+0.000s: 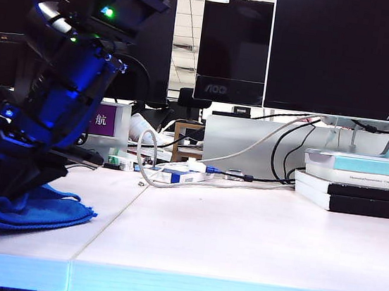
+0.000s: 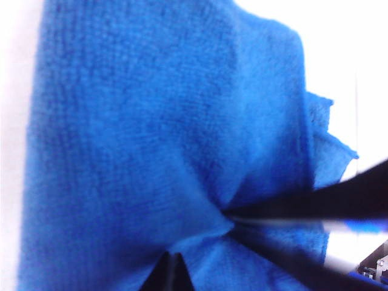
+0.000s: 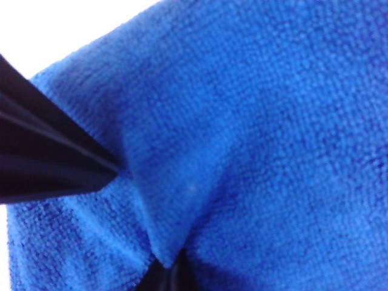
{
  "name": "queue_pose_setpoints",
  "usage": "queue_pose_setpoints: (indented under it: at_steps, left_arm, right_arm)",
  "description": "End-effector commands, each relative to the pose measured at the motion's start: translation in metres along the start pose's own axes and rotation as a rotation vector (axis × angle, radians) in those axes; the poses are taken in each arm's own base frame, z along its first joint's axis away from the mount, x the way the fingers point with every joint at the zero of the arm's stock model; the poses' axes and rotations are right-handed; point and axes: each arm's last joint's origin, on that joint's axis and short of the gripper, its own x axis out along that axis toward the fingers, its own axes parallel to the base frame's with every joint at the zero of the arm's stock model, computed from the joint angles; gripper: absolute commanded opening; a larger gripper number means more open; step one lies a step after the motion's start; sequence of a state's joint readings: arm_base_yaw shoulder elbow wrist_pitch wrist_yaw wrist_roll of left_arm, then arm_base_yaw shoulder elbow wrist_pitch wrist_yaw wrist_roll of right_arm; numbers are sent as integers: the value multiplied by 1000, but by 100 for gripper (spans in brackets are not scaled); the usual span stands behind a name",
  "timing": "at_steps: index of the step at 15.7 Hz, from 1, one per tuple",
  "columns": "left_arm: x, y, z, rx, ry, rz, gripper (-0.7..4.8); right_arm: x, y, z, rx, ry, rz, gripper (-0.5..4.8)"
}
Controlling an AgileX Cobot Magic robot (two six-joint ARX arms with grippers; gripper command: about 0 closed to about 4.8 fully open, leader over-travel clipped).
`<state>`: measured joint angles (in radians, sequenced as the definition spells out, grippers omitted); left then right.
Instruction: Wipe the table from right to left using the rag.
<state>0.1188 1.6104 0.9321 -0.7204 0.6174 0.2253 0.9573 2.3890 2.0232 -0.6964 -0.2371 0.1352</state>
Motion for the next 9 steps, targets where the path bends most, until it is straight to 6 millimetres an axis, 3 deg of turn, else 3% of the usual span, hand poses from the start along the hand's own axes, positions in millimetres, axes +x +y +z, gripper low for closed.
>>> queue_pose_setpoints:
  at_steps: [1, 9]
  left_arm:
    - [0, 1, 1, 19, -14, 0, -6]
    - [0, 2, 3, 32, -30, 27, -6]
  right_arm:
    - [0, -7, -3, 22, 32, -9, 161]
    - [-28, -22, 6, 52, -15, 13, 158]
